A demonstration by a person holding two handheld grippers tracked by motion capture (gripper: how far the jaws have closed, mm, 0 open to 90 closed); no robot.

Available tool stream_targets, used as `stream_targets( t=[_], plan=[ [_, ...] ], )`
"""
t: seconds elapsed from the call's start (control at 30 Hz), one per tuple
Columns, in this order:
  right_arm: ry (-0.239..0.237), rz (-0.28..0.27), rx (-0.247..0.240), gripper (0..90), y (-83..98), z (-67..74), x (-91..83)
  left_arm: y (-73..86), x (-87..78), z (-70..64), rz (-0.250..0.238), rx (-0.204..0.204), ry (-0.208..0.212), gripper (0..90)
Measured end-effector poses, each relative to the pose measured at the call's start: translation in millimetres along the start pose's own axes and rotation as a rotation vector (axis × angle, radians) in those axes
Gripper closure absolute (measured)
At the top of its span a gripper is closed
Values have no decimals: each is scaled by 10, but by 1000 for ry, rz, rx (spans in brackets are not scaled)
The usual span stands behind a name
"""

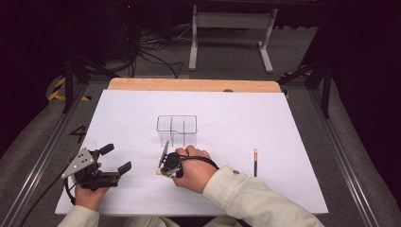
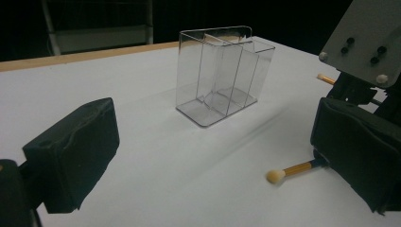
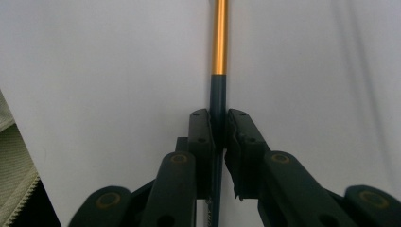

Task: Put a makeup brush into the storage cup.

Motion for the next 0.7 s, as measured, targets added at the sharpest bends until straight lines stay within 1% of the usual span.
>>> stream_targets(
  t=[0.1,0.17,0.37,0.43,0.47,0.5,0.7],
  plan=[
    [-1,-6,7,833,3,2,4,1,0,0,4,2,0,27],
    [-7,0,6,833,6,-4,-2,1,0,0,3,1,-1,27],
    [-15,-9,15,834,5,-15,2,0,1,1,-2,0,0,27],
    [-19,-17,19,834,16,-22,-2,-1,-1,1,0,1,0,27],
    [-23,-23,30,834,22,-20,-3,-2,-1,1,0,1,0,27],
    [-18,-31,23,834,28,-32,-4,-2,-1,1,0,1,-1,27],
    [-22,-60,38,835,69,-57,-62,-5,1,-1,-3,-2,3,27]
  ],
)
Point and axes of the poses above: each handheld gripper's, and its own axes: x roughly forward along the jaws, y roughly out of its underside, z roughly to its left, the point moved 5 cm from there along x, roughly forward along the jaws, and after that the axes turned 6 degrees about -x, right-handed, at the moved point
